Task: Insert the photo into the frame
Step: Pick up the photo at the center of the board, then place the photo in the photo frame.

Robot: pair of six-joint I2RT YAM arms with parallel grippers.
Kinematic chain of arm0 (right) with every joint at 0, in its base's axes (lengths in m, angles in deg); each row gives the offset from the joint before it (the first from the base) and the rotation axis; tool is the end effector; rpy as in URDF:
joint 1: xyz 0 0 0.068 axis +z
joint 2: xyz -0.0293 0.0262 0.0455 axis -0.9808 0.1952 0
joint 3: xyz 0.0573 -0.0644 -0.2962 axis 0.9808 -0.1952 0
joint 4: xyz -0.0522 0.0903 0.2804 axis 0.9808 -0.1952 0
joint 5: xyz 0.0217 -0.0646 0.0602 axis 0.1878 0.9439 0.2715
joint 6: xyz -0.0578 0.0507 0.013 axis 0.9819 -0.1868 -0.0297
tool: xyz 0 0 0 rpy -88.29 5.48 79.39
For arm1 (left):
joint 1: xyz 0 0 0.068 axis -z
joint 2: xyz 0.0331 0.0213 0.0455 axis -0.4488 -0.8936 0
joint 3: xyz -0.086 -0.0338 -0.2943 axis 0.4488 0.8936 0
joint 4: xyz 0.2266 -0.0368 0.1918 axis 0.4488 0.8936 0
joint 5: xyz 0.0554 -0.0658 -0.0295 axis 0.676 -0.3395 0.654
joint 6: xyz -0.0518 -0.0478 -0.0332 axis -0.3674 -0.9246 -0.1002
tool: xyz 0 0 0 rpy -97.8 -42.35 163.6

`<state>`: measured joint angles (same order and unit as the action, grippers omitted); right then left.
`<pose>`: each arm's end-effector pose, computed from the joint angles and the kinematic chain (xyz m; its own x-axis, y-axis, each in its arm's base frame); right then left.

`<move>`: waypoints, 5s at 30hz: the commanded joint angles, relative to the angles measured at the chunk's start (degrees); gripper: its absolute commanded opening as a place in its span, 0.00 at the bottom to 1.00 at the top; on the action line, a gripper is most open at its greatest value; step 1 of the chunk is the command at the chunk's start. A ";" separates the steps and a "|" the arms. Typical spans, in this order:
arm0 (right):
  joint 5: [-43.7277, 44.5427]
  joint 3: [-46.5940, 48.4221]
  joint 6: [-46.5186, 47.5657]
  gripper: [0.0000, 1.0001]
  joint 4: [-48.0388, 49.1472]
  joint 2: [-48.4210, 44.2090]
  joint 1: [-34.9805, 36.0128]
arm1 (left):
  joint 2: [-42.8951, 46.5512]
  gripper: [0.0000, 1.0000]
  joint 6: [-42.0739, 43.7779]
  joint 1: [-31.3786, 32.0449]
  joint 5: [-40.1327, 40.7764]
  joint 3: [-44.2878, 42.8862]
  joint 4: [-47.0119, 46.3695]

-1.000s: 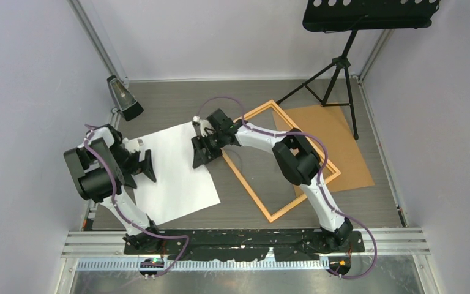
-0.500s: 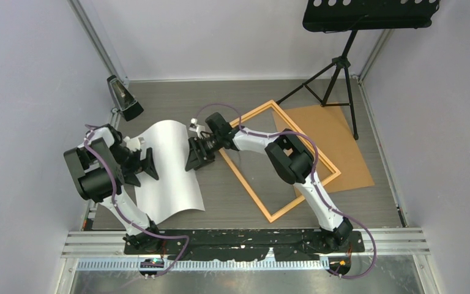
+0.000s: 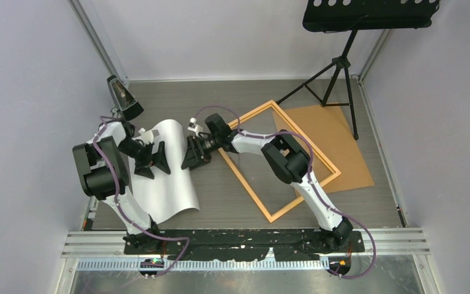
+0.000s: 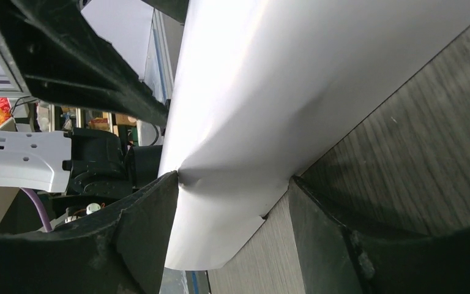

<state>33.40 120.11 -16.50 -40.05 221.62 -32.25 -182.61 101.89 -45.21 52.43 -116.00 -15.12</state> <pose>0.3776 0.4769 0.1019 -0.8536 -0.3871 -0.3485 -0.4447 0.1931 0.8746 0.3269 0.0746 0.1504 -0.9985 -0.0499 0.0223 -0.0542 0.8501 -0.5238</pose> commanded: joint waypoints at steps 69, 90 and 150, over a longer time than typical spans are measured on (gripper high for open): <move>0.62 -0.15 0.71 0.42 3.40 -7.34 -0.33 | 4.47 0.92 4.05 -4.88 -5.74 -9.12 7.01; 2.37 -3.43 4.60 0.36 -0.55 -12.70 -3.51 | 6.14 0.92 6.41 -15.20 -0.15 -9.40 9.20; 7.71 -26.27 29.17 0.29 -16.39 -38.17 -18.55 | -12.83 1.00 -1.81 11.28 -7.04 -40.20 4.31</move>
<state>42.03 95.14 7.94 -56.38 188.75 -50.12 -190.61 97.67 -36.34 46.31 -150.36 -12.89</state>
